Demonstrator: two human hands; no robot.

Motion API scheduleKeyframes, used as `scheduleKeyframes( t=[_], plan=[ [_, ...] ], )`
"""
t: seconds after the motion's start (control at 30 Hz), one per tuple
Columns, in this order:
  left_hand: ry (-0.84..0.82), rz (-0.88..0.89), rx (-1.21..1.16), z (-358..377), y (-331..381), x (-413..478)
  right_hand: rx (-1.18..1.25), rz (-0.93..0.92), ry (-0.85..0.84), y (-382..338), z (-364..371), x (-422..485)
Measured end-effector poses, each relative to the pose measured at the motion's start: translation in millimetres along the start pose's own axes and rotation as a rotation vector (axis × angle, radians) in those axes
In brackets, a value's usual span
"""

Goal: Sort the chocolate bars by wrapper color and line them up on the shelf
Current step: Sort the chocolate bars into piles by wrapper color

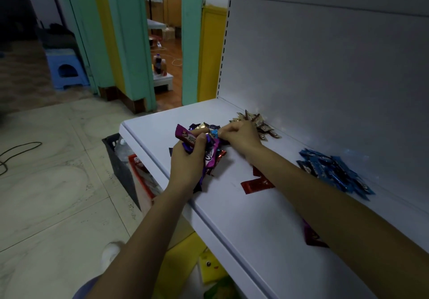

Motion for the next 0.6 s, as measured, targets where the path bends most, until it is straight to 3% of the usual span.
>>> scheduleKeyframes(
  t=[0.1, 0.2, 0.3, 0.4, 0.6],
  plan=[
    [-0.003, -0.018, 0.023, 1, 2, 0, -0.119, -0.050, 0.054, -6, 2, 1],
    [-0.013, -0.039, 0.053, 1, 1, 1, 0.042, -0.154, 0.065, -20, -5, -12],
    [-0.027, -0.055, 0.065, 1, 2, 1, 0.147, -0.287, -0.149, -34, -8, -29],
    [-0.061, -0.054, 0.050, 1, 5, -1, 0.038, -0.364, -0.312, -38, -4, -39],
    [-0.152, -0.009, 0.070, 3, 10, -5, 0.270, -0.231, -0.259, -38, -7, -47]
  ],
)
Point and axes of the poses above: each hand's wrist, its own x-axis towards the middle knuckle, its own z-axis out of the palm, y = z × x, the point moved 1 cm from there along x, towards the middle knuckle, and after that the axes turned 6 degrees about -y, right-handed, at the moved point
